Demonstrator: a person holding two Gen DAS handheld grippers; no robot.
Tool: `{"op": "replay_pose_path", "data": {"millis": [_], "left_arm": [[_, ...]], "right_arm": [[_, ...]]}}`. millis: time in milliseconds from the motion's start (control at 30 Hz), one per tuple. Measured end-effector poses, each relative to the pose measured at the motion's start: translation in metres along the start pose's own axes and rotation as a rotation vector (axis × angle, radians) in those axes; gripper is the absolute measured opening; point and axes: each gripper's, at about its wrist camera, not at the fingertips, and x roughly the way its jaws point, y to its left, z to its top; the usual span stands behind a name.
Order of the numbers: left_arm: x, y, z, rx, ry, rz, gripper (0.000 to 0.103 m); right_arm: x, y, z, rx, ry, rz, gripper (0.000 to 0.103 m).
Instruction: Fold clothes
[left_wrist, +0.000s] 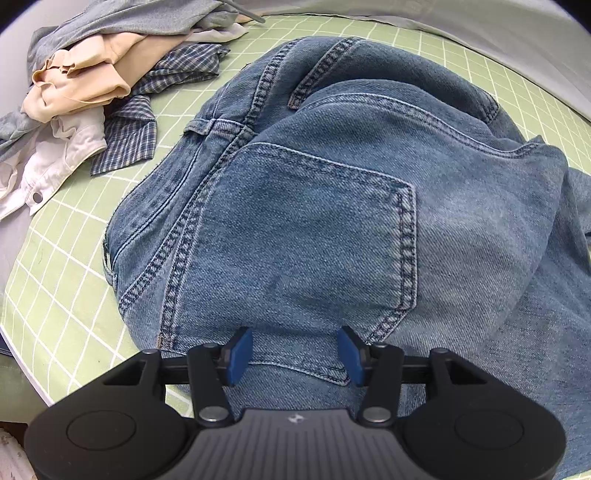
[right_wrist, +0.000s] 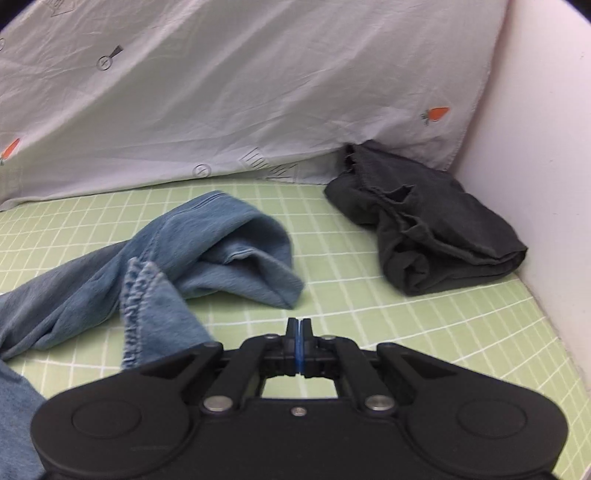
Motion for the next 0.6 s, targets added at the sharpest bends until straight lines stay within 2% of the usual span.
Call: {"op": "replay_pose_path", "data": {"millis": [133, 233, 333, 400, 433, 533, 600], "left_arm": [[0.000, 0.001, 0.001, -0.010, 0.000, -0.006, 0.053], [0.000, 0.001, 0.000, -0.011, -0.004, -0.004, 0.053], [0.000, 0.000, 0.001, -0.012, -0.004, 0.002, 0.053], [0.000, -0.001, 0.001, -0.011, -0.002, 0.007, 0.053], [0.000, -0.002, 0.002, -0.009, 0.000, 0.009, 0.053], [-0.001, -0.002, 0.002, -0.005, 0.005, 0.013, 0.053], [-0.001, 0.000, 0.002, -0.006, 0.004, 0.011, 0.053]], "right_arm": [[0.012, -0.060, 0.000, 0.029, 0.011, -0.144, 0.000], [0.017, -0.086, -0.007, 0.078, 0.044, -0.149, 0.001], [0.008, -0.078, -0.020, 0.087, 0.047, -0.081, 0.012], [0.004, -0.056, -0.026, 0.075, 0.047, -0.014, 0.026], [0.003, -0.044, -0.029, 0.069, 0.046, 0.019, 0.029], [0.003, -0.003, -0.030, 0.033, 0.044, 0.116, 0.032], [0.007, 0.026, -0.027, 0.007, 0.044, 0.181, 0.039]]}}
